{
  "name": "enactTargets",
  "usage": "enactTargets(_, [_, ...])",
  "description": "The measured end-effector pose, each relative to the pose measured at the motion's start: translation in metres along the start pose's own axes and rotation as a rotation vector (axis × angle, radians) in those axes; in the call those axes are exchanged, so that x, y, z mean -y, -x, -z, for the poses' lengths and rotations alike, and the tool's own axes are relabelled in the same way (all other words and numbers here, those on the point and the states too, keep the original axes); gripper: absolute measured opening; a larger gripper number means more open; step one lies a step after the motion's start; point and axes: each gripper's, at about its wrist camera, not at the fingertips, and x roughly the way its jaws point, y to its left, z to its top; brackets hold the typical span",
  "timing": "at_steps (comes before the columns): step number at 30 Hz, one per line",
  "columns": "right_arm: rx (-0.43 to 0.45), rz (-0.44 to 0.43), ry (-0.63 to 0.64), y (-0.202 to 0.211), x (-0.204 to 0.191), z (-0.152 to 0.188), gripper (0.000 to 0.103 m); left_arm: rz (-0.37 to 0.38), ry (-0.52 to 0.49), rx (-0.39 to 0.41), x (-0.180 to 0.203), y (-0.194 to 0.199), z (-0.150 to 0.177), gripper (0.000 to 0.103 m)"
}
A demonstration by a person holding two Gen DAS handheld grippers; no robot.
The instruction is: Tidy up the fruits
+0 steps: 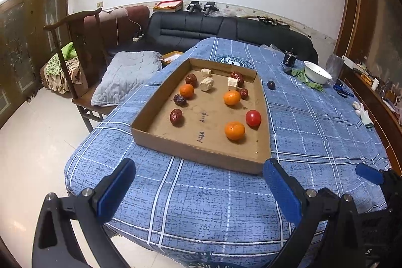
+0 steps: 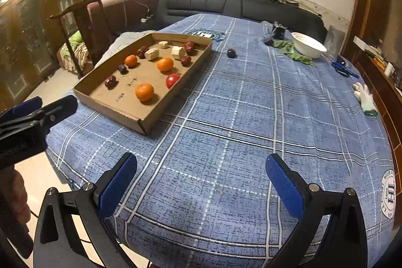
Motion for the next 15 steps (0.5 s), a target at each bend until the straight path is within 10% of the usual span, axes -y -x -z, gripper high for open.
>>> enactTargets(15, [0.033, 0.03, -0.024, -0.0007, 0.006, -0.0104, 0.103, -0.007, -0.002, -0.008, -0.0054, -0.0079, -0.0025, 0.103])
